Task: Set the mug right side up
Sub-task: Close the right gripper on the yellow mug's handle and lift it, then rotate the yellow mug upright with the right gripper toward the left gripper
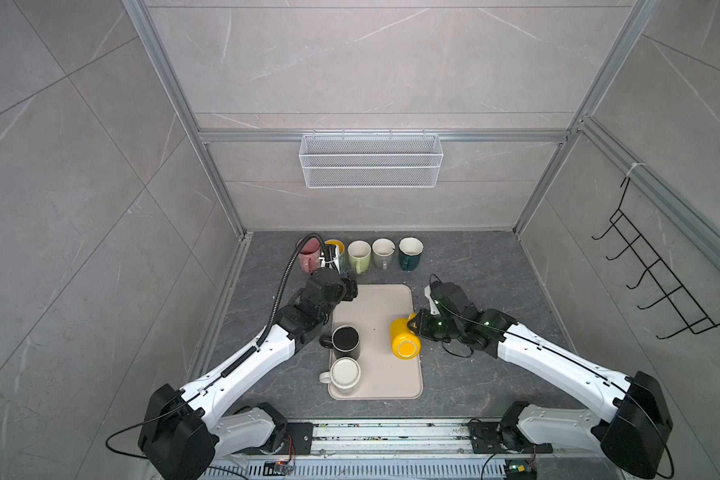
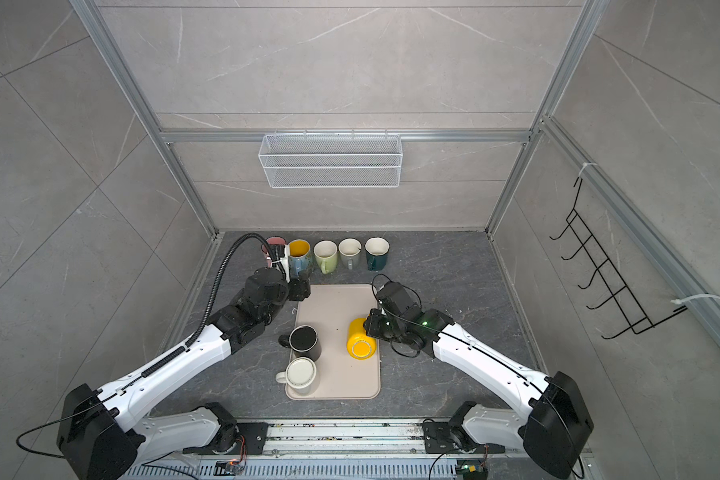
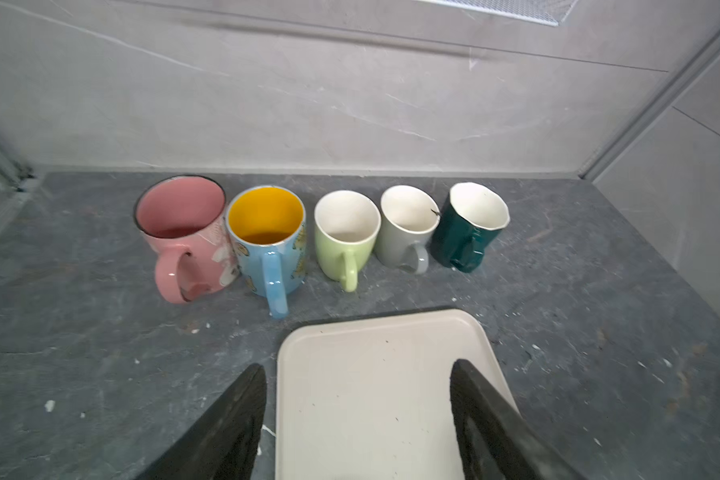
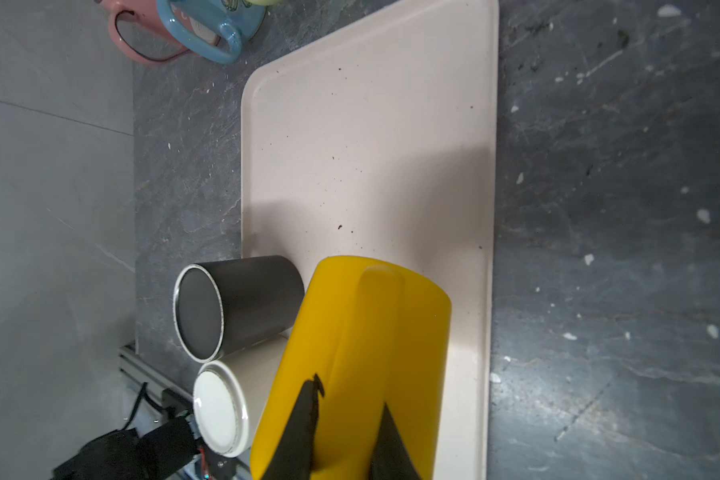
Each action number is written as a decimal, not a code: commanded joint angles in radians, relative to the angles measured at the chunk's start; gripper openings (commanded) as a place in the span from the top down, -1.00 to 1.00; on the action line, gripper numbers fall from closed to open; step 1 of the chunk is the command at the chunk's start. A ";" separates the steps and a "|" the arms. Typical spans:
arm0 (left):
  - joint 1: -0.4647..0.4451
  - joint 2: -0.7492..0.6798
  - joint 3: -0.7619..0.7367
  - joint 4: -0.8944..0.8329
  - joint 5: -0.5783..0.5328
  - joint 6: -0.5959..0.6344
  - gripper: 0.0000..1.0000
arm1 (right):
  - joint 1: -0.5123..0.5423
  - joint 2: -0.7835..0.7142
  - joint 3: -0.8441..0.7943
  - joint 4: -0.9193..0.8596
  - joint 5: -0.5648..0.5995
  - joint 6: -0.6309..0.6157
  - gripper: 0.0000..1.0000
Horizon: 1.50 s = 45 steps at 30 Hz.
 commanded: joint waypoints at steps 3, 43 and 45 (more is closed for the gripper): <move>0.009 0.039 0.117 -0.063 0.270 -0.038 -0.44 | 0.058 -0.006 0.076 0.015 0.210 -0.233 1.00; 0.057 0.227 0.502 -0.302 0.806 0.198 -0.33 | 0.376 0.208 -0.078 1.305 1.152 -1.884 1.00; 0.060 0.245 0.526 -0.310 0.793 0.189 -0.32 | 0.377 0.232 -0.073 1.405 1.143 -1.955 1.00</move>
